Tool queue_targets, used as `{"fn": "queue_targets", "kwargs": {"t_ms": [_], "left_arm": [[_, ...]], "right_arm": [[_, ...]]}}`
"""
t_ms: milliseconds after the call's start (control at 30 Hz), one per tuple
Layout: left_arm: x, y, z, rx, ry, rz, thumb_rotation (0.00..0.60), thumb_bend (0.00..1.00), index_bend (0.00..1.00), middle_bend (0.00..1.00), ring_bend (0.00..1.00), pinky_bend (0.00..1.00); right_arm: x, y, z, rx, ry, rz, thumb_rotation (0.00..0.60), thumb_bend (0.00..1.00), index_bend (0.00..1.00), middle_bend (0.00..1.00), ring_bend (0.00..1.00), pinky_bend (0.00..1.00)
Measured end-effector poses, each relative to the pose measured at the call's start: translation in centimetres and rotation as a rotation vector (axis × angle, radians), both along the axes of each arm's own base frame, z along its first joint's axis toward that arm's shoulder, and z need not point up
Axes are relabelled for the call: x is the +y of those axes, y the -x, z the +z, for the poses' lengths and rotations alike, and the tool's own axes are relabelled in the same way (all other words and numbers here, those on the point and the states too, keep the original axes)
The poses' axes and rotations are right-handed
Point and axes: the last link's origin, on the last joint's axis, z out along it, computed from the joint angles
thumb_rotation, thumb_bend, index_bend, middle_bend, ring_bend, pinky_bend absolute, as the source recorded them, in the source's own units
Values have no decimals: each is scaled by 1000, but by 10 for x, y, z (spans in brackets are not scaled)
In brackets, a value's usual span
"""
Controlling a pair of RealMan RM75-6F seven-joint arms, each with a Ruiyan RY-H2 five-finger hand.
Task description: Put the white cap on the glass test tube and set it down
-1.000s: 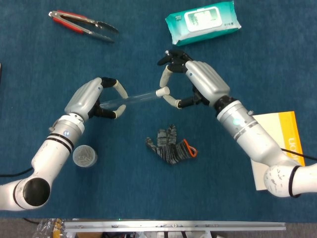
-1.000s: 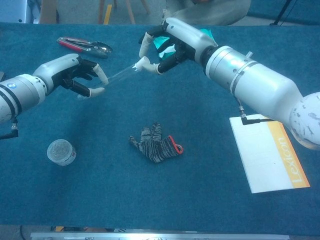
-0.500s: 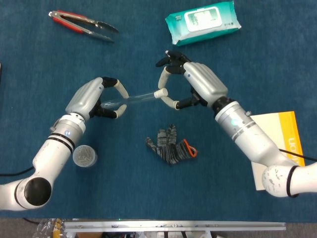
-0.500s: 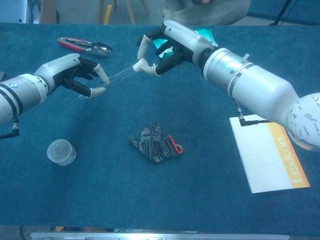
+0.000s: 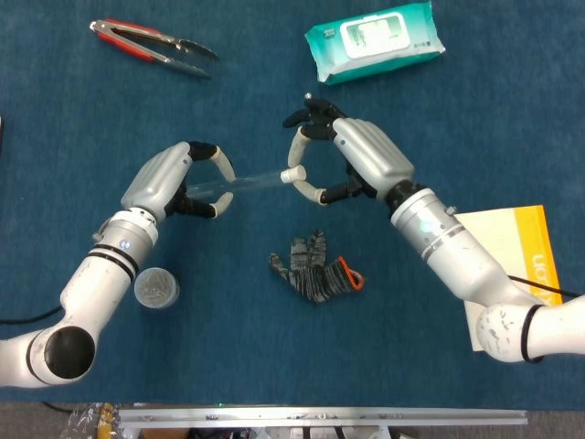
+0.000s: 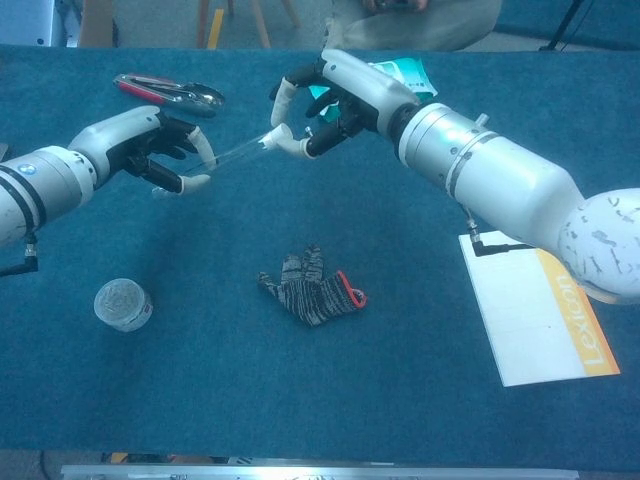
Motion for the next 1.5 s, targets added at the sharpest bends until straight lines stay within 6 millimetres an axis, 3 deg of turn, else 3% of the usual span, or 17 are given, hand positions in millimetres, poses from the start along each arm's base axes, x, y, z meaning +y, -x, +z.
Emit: {"fn": "queue_targets", "kwargs": {"t_ms": [600,1100,1500], "left_arm": [[1,4,6,-10,-6,7,600,342,548,322,165,128],[3,13,14,-42,4,33,600,342,549,324,165,127],[5,36,29,-20,-12,36,600,342,549,326,165,127]], "right_arm": [[-1,-2,-4,-6,6,4,600,317,576,254,71,235],[-2,-2,-7,-20,-1,17,600,271,362,241,71,235],[-9,5,16,-11,55,26,600,260,342,236,71,235]]}}
